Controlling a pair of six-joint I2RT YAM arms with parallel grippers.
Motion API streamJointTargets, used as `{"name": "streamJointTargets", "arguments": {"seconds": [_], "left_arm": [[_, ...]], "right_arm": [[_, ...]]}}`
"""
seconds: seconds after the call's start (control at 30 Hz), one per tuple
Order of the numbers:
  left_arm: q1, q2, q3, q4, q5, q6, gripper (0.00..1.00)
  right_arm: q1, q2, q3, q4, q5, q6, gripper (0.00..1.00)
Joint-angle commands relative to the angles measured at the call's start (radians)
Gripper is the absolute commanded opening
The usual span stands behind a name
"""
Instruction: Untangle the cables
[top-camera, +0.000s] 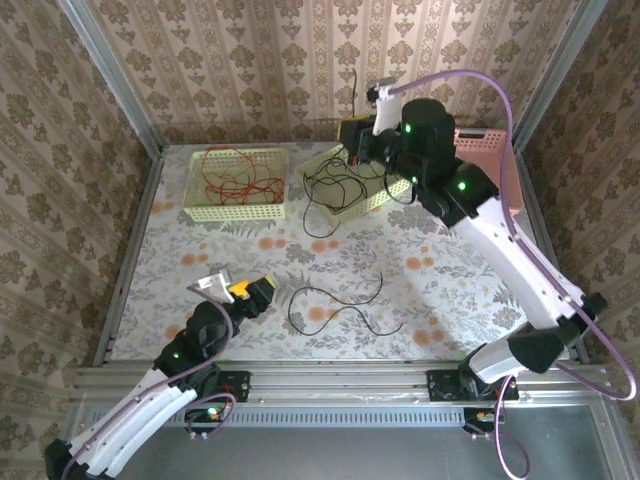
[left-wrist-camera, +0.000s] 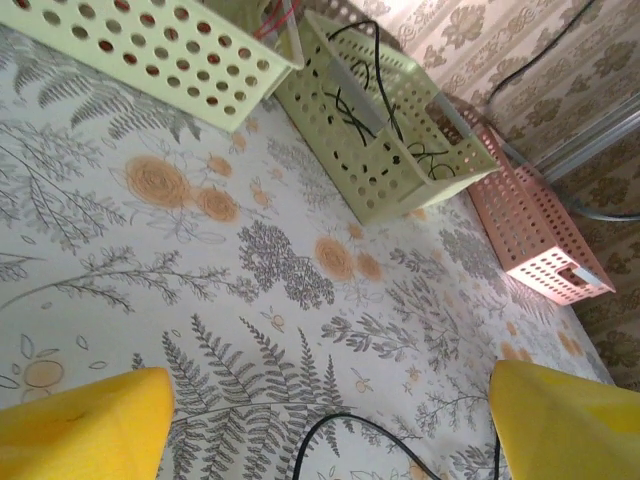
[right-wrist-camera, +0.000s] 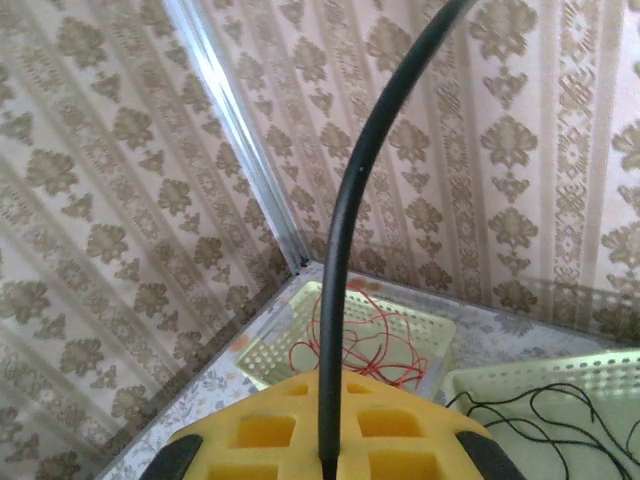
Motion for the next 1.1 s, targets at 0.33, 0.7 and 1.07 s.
{"name": "streamJointTargets", "arguments": {"seconds": [0.33,0.7,1.07], "left_arm": [[0.0,-0.066,0.045,-0.171,0.011,0.005,0.84],[-0.001,-0.004,0.11,-0.192,0.023,0.012,0.84],[-0.002,0.011,0.131,-0.219,0.071,-0.012,0.84]], "right_arm": [[-0.238,0.219,0.261,0.033,-0.172,0.173,0.0],[-0.293,0.493,0.431,0.039,-0.196,0.27,0.0],[-0.247,0.594,0.328,0.009,-0.117,0.191,0.0]]}}
